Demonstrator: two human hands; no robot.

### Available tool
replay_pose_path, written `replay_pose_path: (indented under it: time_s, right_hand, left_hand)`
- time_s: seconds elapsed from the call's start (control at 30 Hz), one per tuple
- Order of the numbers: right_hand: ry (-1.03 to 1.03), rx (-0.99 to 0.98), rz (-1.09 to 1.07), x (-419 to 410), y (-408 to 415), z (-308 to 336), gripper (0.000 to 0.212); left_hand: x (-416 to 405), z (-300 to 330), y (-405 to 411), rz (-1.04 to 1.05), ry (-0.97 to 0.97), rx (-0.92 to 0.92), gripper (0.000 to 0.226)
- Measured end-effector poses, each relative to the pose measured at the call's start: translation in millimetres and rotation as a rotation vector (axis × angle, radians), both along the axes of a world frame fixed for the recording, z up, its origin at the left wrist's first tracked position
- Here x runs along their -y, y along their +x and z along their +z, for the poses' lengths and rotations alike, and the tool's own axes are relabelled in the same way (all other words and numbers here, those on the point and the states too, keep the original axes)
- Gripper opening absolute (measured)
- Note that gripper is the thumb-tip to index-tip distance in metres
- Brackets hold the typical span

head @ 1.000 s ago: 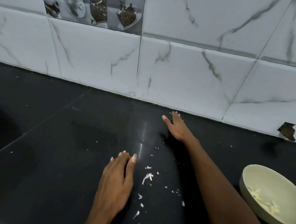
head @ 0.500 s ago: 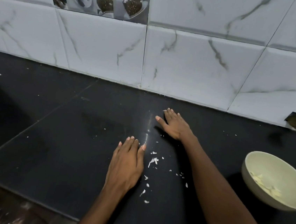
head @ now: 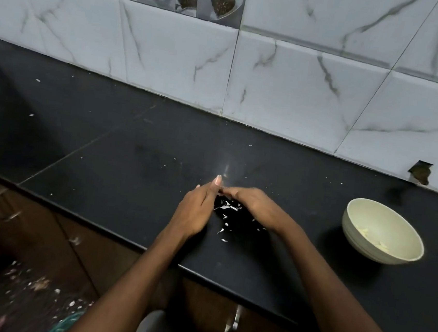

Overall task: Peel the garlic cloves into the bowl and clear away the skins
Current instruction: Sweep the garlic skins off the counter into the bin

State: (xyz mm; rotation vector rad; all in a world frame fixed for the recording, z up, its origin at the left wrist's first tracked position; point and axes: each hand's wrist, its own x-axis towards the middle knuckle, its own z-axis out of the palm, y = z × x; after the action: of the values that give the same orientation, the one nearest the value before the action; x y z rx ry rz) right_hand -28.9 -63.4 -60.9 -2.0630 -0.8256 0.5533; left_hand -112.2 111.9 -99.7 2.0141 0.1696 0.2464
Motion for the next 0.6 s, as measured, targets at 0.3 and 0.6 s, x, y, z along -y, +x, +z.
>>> replay_pose_path:
  time_s: [0.3,0.6]
  right_hand:
    - [-0.338,0.385,0.061,-2.7,-9.2,-30.8,0.062]
    - [-0.058,0.207,-0.233,60.8,-68.2,-13.8,0.048]
  left_hand:
    - [1.1,-2.6,3.4,-0.077,0.333,0.041,0.064]
    - [25.2,6.5,-46.8,-0.163,0.126,-0.078,0.082]
